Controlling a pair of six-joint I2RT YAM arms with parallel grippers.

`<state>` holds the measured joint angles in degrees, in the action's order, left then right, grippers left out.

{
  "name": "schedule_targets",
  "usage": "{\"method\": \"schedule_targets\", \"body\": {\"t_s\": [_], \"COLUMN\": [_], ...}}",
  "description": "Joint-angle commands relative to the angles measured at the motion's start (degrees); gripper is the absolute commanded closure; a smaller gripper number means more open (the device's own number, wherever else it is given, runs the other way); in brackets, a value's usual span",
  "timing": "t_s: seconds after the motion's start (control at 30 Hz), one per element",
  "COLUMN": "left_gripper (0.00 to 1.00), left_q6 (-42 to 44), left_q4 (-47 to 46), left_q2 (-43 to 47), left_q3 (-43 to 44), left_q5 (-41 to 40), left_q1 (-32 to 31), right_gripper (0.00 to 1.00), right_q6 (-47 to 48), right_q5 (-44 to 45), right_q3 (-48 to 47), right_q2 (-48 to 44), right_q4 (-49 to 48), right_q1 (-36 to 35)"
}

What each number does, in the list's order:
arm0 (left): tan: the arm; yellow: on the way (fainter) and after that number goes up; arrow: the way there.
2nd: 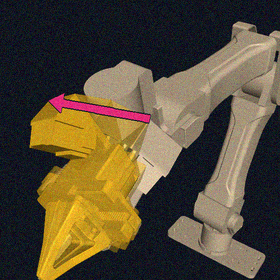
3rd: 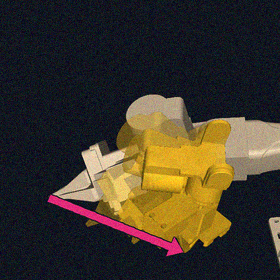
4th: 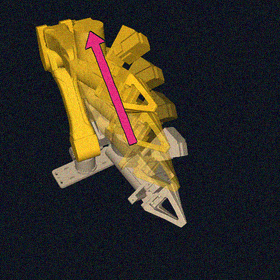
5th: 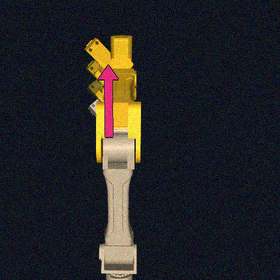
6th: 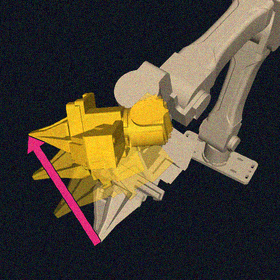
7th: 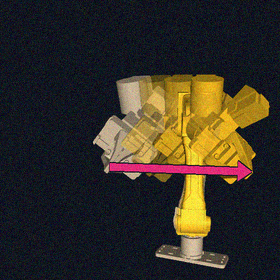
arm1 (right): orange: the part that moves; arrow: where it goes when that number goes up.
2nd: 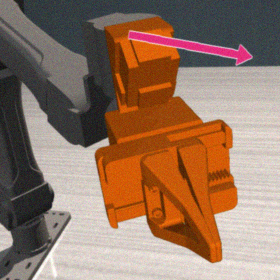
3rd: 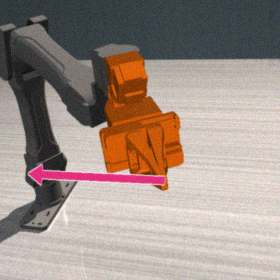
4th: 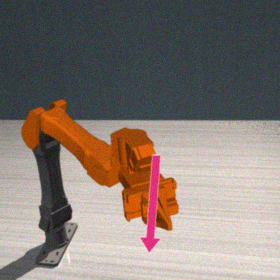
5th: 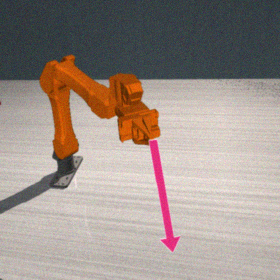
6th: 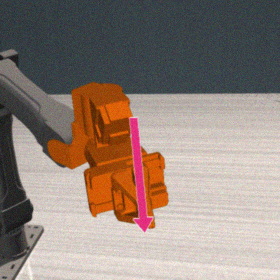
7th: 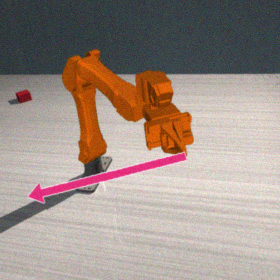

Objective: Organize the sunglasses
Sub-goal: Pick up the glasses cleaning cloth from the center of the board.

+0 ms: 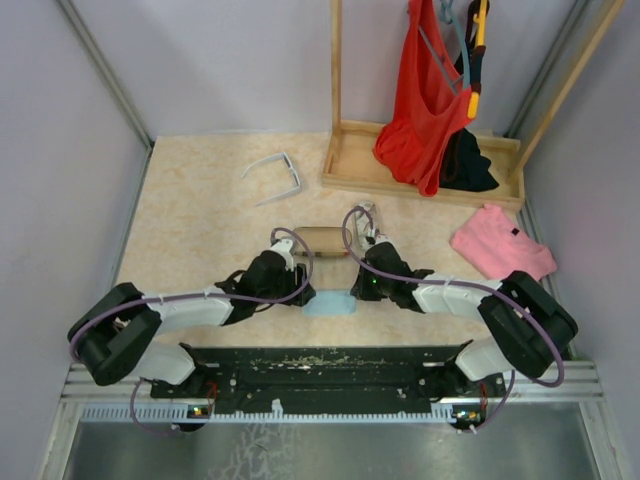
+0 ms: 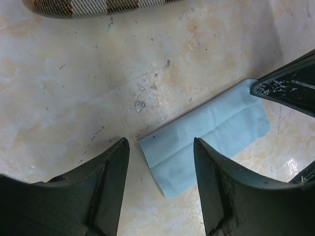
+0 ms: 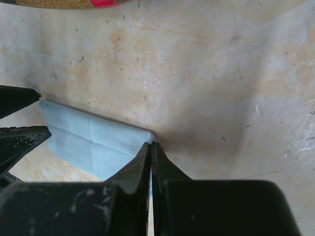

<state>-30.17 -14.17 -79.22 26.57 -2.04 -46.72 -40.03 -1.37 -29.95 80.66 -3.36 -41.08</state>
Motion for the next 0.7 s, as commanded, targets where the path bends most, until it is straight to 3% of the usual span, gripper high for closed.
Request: {"method": "schedule_targets", "body": {"t_s": [0.0,0.5,0.67], "left_gripper": [0.39,0.53,0.51], "left_q6": [0.16,0.66,1.5], "left_q4": [1.02,2.62,4.97], "left_q2": [-1.39,-2.93,-1.66], "left_q3": [1.02,1.27,0.94], "left_q5": [0.73,2.35,1.47], "left_q1": [0.23,0.15,-0.05], "right_gripper": [1.0,1.0,1.0], "right_q6": [1.08,1.53,1.62], "right_q5": [-0.05,0.08,-0.13], "right_q3": [-0.31,-0.17,-0.07], "right_q2": [0.28,-0.27,-0.09], "right_q4": [-0.99,-0.94,-1.23], "right_q1": [0.65,0.64,0.65]}}
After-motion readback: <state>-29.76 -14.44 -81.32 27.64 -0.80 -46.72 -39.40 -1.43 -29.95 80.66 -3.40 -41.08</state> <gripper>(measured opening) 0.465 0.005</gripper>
